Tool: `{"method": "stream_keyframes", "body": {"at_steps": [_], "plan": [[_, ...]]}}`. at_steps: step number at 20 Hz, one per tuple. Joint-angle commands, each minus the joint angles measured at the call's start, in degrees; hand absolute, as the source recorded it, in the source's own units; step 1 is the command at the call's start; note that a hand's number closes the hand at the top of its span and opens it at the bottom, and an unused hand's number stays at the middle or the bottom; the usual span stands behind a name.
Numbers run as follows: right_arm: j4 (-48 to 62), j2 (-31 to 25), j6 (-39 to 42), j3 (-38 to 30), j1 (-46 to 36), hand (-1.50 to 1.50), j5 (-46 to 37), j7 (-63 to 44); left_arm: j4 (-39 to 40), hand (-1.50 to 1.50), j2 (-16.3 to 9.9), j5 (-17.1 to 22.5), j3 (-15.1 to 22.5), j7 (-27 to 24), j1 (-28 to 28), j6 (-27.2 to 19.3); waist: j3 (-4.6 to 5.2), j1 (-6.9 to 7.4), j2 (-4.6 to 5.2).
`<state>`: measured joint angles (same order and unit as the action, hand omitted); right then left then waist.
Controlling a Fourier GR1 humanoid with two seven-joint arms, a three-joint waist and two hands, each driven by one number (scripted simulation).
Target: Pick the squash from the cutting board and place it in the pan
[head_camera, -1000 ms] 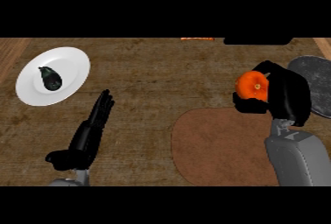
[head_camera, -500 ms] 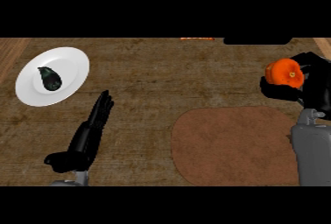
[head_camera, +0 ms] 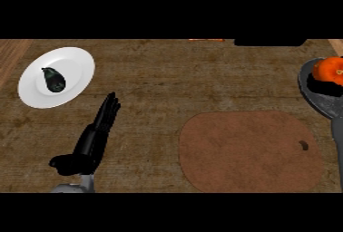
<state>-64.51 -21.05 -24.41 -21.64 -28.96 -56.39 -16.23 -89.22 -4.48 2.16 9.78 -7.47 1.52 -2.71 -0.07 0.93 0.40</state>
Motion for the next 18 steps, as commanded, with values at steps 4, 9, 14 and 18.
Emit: {"method": "stream_keyframes", "body": {"at_steps": [4,9,14,18], "plan": [[20.2,-7.8,-12.8,-9.8,-5.8,1.5,9.3,16.8,-1.0,0.0,-0.2,0.7,-0.7,2.2,2.2,0.9,-0.13,0.74,0.34],[35.3,-13.1,-15.3,-13.3,-12.1,1.5,12.0,24.3,0.9,0.0,1.3,-1.2,0.9,-0.2,0.9,-0.1,-0.15,1.53,0.59],[43.5,-18.4,-6.3,-15.0,-12.0,1.5,13.6,24.1,-1.5,0.0,0.8,-1.5,0.5,2.2,3.0,-0.5,-0.23,2.21,0.83],[50.1,-20.1,3.6,-9.9,-13.0,-1.5,8.2,19.2,-0.4,0.0,1.0,-1.6,1.7,1.0,2.7,0.8,-0.28,4.22,1.67]]}}
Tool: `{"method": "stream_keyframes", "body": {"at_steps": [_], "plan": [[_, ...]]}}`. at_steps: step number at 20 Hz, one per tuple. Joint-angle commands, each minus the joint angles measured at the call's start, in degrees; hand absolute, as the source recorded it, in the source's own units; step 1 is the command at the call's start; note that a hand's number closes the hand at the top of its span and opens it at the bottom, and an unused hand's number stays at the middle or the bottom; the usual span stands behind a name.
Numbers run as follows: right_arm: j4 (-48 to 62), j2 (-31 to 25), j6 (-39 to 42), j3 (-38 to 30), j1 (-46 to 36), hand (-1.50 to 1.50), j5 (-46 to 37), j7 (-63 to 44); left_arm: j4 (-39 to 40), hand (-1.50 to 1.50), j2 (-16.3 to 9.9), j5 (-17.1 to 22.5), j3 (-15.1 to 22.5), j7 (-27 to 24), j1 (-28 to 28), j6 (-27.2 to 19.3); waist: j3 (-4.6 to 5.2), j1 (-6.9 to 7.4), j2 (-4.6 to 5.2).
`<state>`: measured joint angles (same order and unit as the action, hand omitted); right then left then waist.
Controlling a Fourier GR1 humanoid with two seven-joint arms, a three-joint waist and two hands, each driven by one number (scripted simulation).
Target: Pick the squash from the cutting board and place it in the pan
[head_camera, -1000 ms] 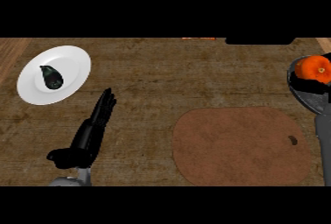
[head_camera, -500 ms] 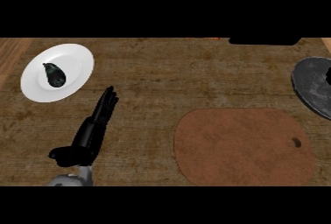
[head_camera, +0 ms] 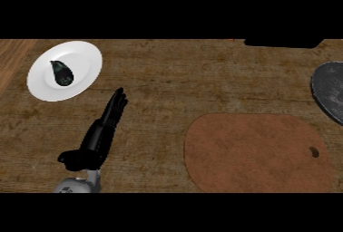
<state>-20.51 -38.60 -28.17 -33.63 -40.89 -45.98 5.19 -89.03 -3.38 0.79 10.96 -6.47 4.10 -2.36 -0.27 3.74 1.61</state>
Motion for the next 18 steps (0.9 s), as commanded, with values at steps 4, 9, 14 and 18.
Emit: {"method": "stream_keyframes", "body": {"at_steps": [4,9,14,18], "plan": [[8.7,-0.9,15.2,-0.9,-4.9,-1.5,2.4,0.8,-0.3,0.0,-0.8,1.9,-1.3,0.2,0.1,1.7,-0.09,0.56,0.03],[6.9,0.0,9.3,-5.8,-3.6,-1.5,7.1,9.8,-1.4,0.0,-1.0,1.2,-1.0,0.3,-0.6,1.4,-0.25,0.36,0.12],[5.6,-1.1,9.9,-12.8,-3.8,-1.5,14.6,17.4,-1.3,0.0,-0.3,0.6,-1.0,1.5,0.9,0.3,-0.25,-0.76,-0.15],[7.4,-5.1,17.1,-17.3,-1.4,-1.5,19.5,19.8,-2.0,0.0,0.3,0.8,-0.9,1.5,-1.0,-0.3,-0.13,-1.52,-0.52]]}}
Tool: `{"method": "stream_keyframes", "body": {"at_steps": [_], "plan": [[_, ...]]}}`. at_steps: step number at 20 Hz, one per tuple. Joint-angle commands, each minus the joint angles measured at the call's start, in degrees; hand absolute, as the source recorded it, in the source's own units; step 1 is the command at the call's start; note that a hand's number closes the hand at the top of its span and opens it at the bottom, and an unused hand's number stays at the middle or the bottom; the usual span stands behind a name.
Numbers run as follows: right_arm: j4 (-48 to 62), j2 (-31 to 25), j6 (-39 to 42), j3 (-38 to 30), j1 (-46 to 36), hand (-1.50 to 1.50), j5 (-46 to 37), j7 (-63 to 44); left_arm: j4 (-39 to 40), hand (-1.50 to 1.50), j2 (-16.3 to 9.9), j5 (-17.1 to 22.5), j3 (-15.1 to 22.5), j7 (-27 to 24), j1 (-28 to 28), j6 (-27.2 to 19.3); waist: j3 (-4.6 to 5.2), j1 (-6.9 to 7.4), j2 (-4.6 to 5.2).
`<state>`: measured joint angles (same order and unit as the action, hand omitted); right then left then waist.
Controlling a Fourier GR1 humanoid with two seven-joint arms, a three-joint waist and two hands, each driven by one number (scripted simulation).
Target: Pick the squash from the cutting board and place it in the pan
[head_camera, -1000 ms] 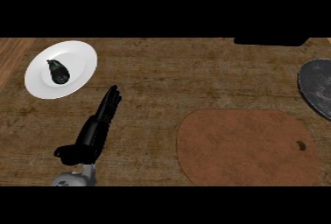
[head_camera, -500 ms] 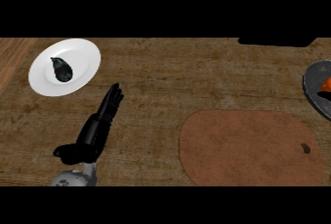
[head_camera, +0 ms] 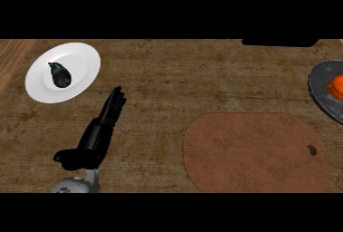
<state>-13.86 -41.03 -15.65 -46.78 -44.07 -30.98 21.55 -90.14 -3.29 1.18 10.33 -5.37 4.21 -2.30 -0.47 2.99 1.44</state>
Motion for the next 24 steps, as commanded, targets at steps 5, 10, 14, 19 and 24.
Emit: {"method": "stream_keyframes", "body": {"at_steps": [5,10,14,19,24], "plan": [[2.0,-5.0,17.1,-7.2,5.7,-1.5,9.6,7.8,-1.8,0.0,-2.3,1.8,-2.3,-0.2,-3.5,1.7,0.24,-1.85,-1.02],[2.7,-5.9,26.5,-5.8,7.6,-1.5,10.6,9.3,-0.6,0.0,-0.6,0.3,-1.1,-1.2,-3.3,0.5,0.28,-1.68,-0.9],[1.1,-6.3,33.0,-5.2,13.4,-1.5,12.5,14.8,-0.8,0.0,-2.1,1.1,-3.7,0.1,-1.3,1.1,0.35,-2.41,-1.16],[-0.1,-5.6,31.5,-3.4,18.1,-1.5,13.0,20.8,-0.2,0.0,-0.3,-0.7,-1.0,-2.9,-5.7,0.9,0.31,-2.07,-1.08],[-2.8,-5.2,32.9,-0.7,21.4,-1.5,15.9,18.5,2.5,0.0,-1.1,0.8,-4.3,-2.8,-1.7,2.8,0.43,-2.83,-1.32]]}}
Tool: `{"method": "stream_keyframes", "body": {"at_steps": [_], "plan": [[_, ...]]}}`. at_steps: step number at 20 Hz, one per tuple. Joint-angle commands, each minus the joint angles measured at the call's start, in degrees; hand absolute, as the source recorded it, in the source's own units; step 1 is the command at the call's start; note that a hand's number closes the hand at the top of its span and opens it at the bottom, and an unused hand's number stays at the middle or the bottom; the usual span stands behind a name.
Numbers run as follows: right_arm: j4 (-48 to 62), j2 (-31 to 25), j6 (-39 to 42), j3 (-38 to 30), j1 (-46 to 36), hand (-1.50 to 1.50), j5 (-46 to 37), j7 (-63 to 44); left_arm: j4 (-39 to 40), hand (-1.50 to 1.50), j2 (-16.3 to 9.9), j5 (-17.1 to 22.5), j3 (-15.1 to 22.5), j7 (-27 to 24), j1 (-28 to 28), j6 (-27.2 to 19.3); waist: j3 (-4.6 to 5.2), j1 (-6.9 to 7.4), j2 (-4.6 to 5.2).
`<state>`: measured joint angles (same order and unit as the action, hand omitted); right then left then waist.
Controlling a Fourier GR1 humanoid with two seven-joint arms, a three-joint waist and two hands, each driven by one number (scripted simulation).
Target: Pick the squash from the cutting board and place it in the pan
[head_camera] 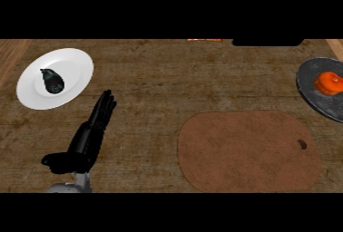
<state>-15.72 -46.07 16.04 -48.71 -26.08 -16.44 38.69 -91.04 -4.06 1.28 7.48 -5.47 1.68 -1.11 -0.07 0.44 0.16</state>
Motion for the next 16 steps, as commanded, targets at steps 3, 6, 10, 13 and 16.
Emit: {"method": "stream_keyframes", "body": {"at_steps": [3,6,10,13,16], "plan": [[-6.4,2.2,1.3,3.3,4.5,-1.5,3.5,-1.5,3.1,0.0,1.9,-1.5,0.6,-3.3,-1.5,-0.5,0.13,-0.66,-0.28],[-2.6,1.5,-2.4,5.3,1.0,-1.5,2.3,0.0,0.0,0.0,2.1,-1.5,1.0,0.2,-0.1,-0.6,0.0,0.17,0.01],[-4.0,0.8,-2.3,6.6,5.3,-1.5,4.0,0.0,-1.1,0.0,2.6,-2.5,2.0,-0.8,-3.2,-0.8,0.02,0.01,-0.08],[-4.7,2.4,-4.2,8.3,4.0,-1.5,4.7,-0.9,-1.7,0.0,1.2,-0.8,-0.7,2.3,-0.1,0.5,0.01,0.08,-0.03],[-8.0,0.4,-0.5,8.8,8.3,-1.5,7.1,-1.9,-0.7,0.0,1.6,-1.0,-0.8,2.2,0.8,0.9,0.05,-0.32,-0.14]]}}
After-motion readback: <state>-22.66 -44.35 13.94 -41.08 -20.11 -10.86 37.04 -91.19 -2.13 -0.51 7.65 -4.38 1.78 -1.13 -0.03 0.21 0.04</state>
